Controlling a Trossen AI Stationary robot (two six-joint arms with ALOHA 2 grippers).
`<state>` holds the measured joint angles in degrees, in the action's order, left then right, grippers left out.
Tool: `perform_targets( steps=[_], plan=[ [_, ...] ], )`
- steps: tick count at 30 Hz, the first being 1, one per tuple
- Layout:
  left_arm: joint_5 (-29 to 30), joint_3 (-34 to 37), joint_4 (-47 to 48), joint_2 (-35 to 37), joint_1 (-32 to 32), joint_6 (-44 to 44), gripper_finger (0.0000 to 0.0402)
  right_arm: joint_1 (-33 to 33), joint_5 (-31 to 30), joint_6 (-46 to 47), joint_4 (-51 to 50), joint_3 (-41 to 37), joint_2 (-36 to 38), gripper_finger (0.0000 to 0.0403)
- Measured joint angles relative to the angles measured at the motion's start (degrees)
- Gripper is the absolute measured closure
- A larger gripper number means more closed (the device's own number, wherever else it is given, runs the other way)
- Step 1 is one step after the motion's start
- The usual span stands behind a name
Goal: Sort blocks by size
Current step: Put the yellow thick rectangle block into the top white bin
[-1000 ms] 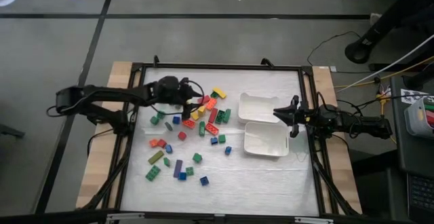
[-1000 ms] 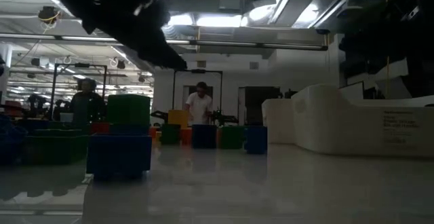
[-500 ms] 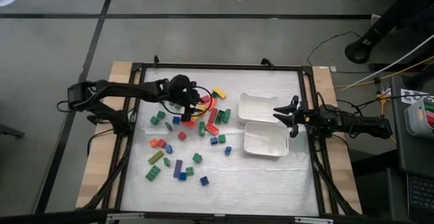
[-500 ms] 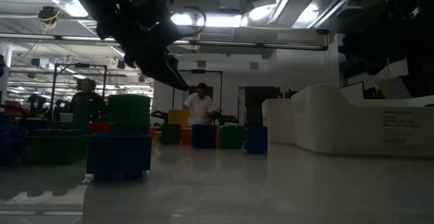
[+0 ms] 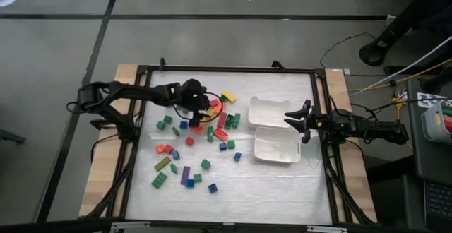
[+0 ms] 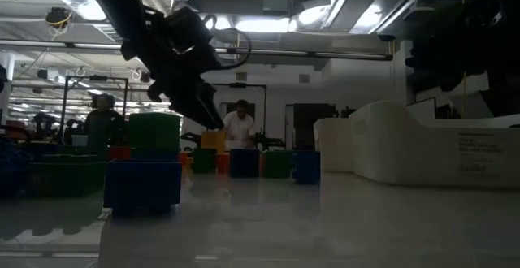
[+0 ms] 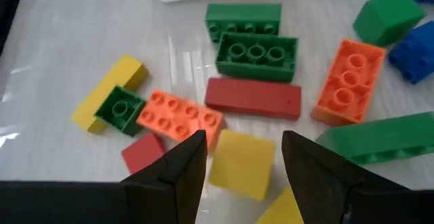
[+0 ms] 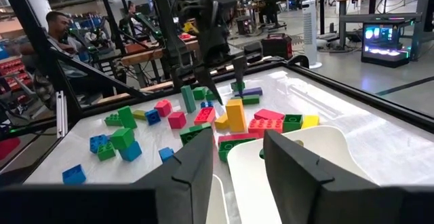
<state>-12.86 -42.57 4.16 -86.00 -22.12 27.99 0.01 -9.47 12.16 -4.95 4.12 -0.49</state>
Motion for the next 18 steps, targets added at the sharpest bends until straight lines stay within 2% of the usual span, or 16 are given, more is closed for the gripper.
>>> perform_targets(
  steps=[14, 18],
  plan=[
    [-0.4, -0.02, 1.34, -0.13, -1.26, 1.94, 0.0221, 0.02, 0.0, 0.0, -1.38, 0.0, 0.0, 0.0271],
    [-2.69, -0.02, 1.95, -0.15, -1.3, 2.04, 0.0221, 0.0, 0.0, 0.0, -1.61, 0.0, 0.0, 0.0271]
  ],
)
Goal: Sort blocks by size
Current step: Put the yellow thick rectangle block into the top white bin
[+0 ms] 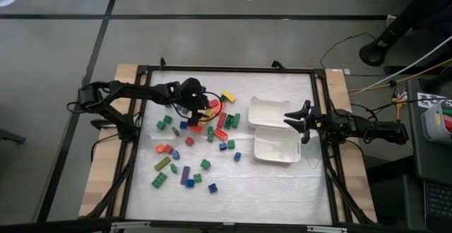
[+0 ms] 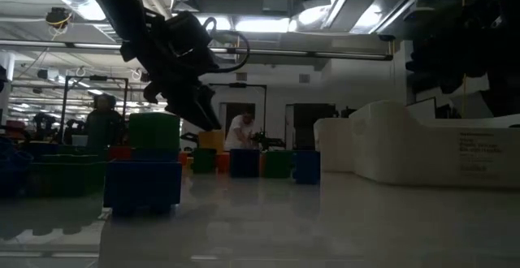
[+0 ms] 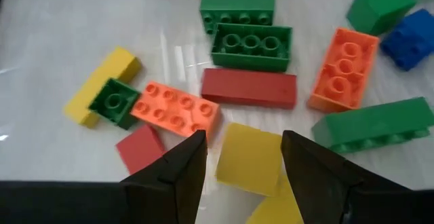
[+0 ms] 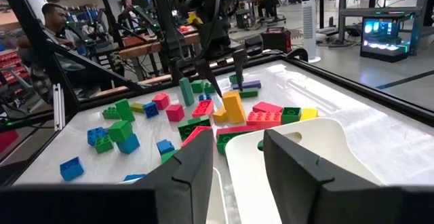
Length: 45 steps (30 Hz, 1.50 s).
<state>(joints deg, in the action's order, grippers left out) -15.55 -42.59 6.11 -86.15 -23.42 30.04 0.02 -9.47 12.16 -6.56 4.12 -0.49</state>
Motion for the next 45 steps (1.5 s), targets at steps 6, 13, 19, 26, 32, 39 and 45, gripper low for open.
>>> perform_targets(
  steps=[6, 13, 19, 26, 32, 39, 45],
  plan=[
    [-0.4, 0.02, -0.04, -0.07, 0.0, 0.0, 0.0221, 0.0, 0.0, 0.0, -0.07, 0.0, 0.0, 0.0271],
    [-0.43, 0.02, -0.32, -0.65, 0.0, 0.02, 0.0221, 0.01, 0.02, 0.0, -0.06, 0.0, 0.0, 0.0271],
    [0.54, 0.07, -1.53, -4.75, 0.0, 0.0, 0.0221, 0.02, 0.02, 0.0, -0.03, 0.0, 0.0, 0.0271],
    [0.68, 0.07, -2.79, -8.98, 0.0, 0.01, 0.023, 0.02, 0.02, 0.0, -0.05, 0.0, -0.02, 0.0272],
    [0.76, 0.07, -3.04, -8.81, 0.02, -0.02, 0.0286, 0.01, 0.02, 0.0, -0.1, 0.0, -0.02, 0.0272],
    [0.85, -0.51, -6.43, -7.26, 0.26, -1.35, 0.0286, 0.01, 0.02, -0.01, -0.54, 0.0, -0.02, 0.0271],
    [0.81, -5.57, -10.2, -7.22, 1.43, -6.79, 0.0282, 0.01, 0.04, -0.01, -0.59, 0.0, -0.02, 0.0271]
  ],
)
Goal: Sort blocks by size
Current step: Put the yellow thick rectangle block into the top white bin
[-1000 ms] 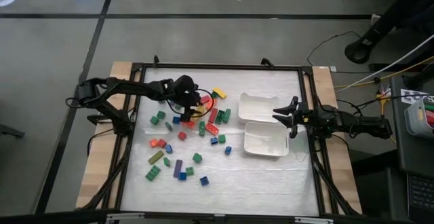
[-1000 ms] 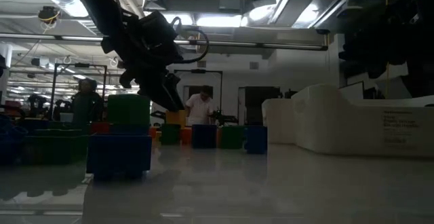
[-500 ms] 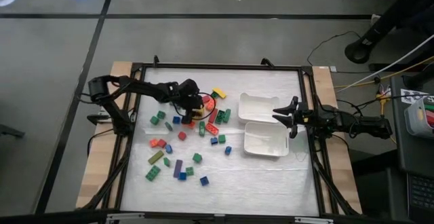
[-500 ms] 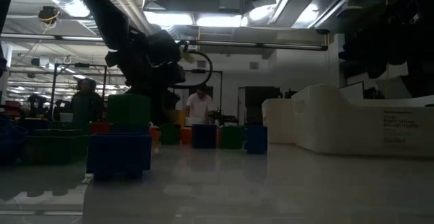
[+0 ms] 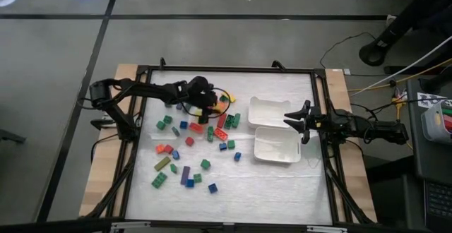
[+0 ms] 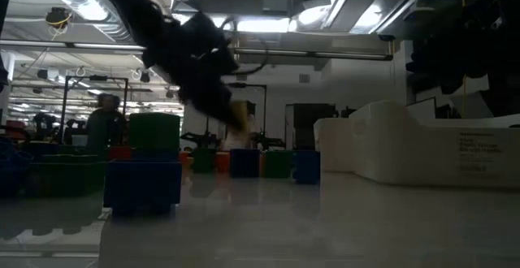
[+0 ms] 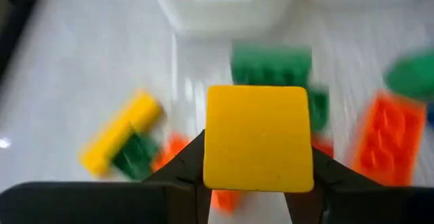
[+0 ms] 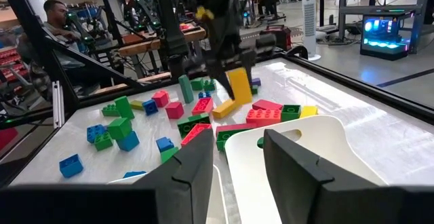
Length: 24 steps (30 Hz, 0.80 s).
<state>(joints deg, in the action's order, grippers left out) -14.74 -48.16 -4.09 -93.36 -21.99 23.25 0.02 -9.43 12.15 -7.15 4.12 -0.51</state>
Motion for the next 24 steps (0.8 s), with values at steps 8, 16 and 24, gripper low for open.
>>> perform_targets(
  steps=[8, 16, 24],
  plan=[
    [-0.11, -1.99, -22.41, -1.33, 2.64, -8.76, 0.0281, -0.01, -0.04, -0.01, -0.1, 0.0, 0.0, 0.0271],
    [-0.11, -6.88, -37.48, -12.26, 7.27, -13.77, 0.0275, 0.01, -0.07, -0.01, -0.14, 0.0, 0.0, 0.0272],
    [-0.1, -18.05, -36.96, -23.66, 9.06, -9.26, 0.0273, 0.01, -0.09, -0.01, -0.16, 0.0, 0.0, 0.0271]
  ],
)
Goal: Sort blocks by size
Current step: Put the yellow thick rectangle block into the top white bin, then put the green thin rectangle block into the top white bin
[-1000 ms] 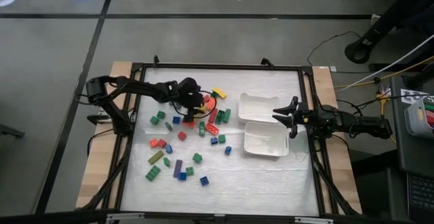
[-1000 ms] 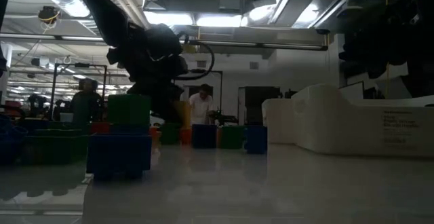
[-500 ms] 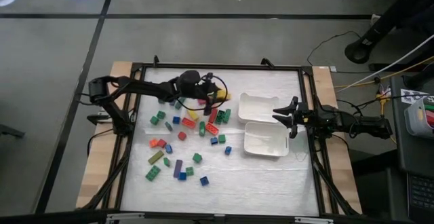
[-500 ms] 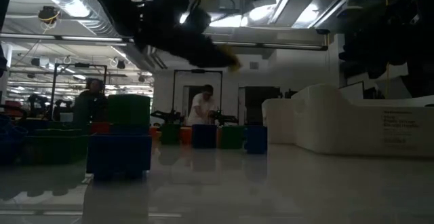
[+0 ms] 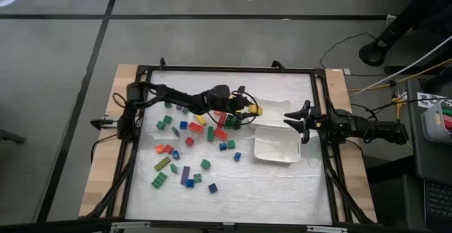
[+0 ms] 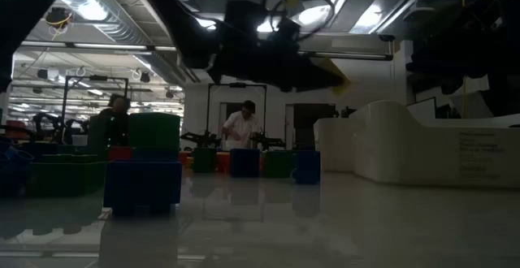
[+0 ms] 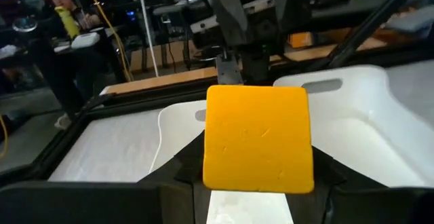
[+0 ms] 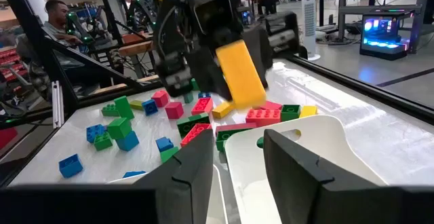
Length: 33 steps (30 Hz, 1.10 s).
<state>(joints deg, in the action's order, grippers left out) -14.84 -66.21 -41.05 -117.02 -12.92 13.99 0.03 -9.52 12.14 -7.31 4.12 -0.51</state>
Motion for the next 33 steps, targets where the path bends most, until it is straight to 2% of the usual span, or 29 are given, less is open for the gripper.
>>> perform_targets(
  steps=[4, 9, 16, 20, 26, 29, 33],
  plan=[
    [2.58, -2.73, 0.34, -3.13, 0.47, 0.62, 0.0261, 0.0, 0.02, 0.0, -0.02, 0.0, 0.0, 0.0271],
    [8.44, -3.85, 0.25, -3.62, 1.08, -0.51, 0.0219, -0.01, 0.02, 0.0, -0.02, 0.0, 0.0, 0.0272],
    [9.08, -3.88, 3.88, -0.22, 1.89, -0.73, 0.0183, -0.02, 0.04, 0.0, -0.05, 0.0, 0.0, 0.0271],
    [9.09, -3.85, 16.74, 7.37, 2.61, -0.64, 0.0186, -0.01, 0.04, 0.0, -0.07, 0.0, 0.0, 0.0272],
    [9.1, -3.88, 46.25, 22.4, 3.5, -1.54, 0.0195, 0.0, 0.06, 0.0, -0.09, 0.0, 0.0, 0.0272],
    [9.11, -3.88, 58.77, 28.48, 3.99, -4.7, 0.0196, 0.0, 0.07, 0.0, -0.09, 0.0, 0.0, 0.0271],
    [9.04, -3.88, 70.78, 33.61, 4.98, -11.65, 0.0196, -0.02, 0.07, 0.0, -0.09, 0.0, 0.0, 0.0271]
  ],
)
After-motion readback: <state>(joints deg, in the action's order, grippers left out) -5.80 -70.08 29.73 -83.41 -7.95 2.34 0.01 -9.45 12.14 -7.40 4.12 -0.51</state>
